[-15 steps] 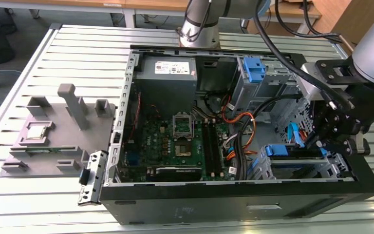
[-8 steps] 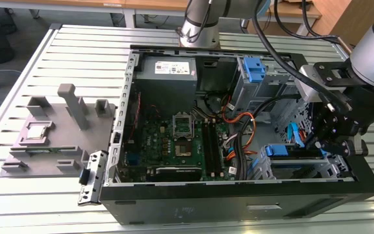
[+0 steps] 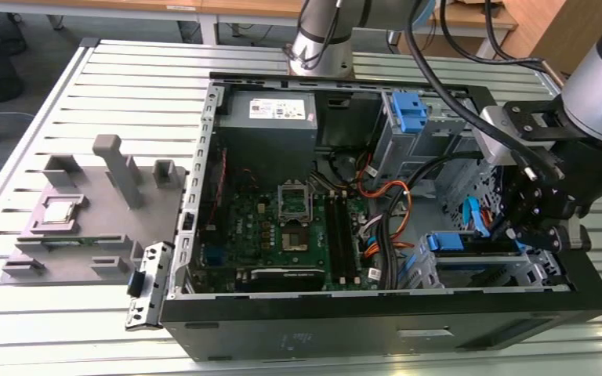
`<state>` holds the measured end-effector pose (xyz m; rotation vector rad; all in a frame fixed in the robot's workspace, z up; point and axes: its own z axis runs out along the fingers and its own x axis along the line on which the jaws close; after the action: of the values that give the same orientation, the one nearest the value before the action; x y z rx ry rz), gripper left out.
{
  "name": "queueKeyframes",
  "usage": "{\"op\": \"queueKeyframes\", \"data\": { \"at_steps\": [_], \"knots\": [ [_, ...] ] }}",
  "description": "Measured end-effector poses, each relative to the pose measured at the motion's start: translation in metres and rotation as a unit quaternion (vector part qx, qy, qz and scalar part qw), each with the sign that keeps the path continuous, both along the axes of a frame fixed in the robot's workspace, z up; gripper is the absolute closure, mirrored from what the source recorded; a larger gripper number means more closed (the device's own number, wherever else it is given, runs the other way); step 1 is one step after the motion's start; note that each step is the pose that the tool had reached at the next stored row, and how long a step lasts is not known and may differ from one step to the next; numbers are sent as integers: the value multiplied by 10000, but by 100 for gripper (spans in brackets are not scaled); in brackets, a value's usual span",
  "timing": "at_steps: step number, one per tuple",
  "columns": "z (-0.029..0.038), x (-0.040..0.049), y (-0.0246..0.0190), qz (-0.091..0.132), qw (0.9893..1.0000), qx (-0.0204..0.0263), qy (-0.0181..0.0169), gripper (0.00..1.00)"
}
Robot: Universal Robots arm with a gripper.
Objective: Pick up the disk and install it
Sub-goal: 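Insert the second disk wire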
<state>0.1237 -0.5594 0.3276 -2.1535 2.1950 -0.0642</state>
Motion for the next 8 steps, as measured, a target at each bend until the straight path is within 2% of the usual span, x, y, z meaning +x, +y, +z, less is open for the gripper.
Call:
{"op": "queueKeyframes", "data": {
  "at_steps": [5, 6, 8],
  "knots": [
    [-6, -1, 0, -1, 10000, 6, 0, 82],
    [-3, -1, 0, -1, 10000, 2, 0, 76],
    [-1, -1, 0, 0, 10000, 0, 0, 76]
  ]
}}
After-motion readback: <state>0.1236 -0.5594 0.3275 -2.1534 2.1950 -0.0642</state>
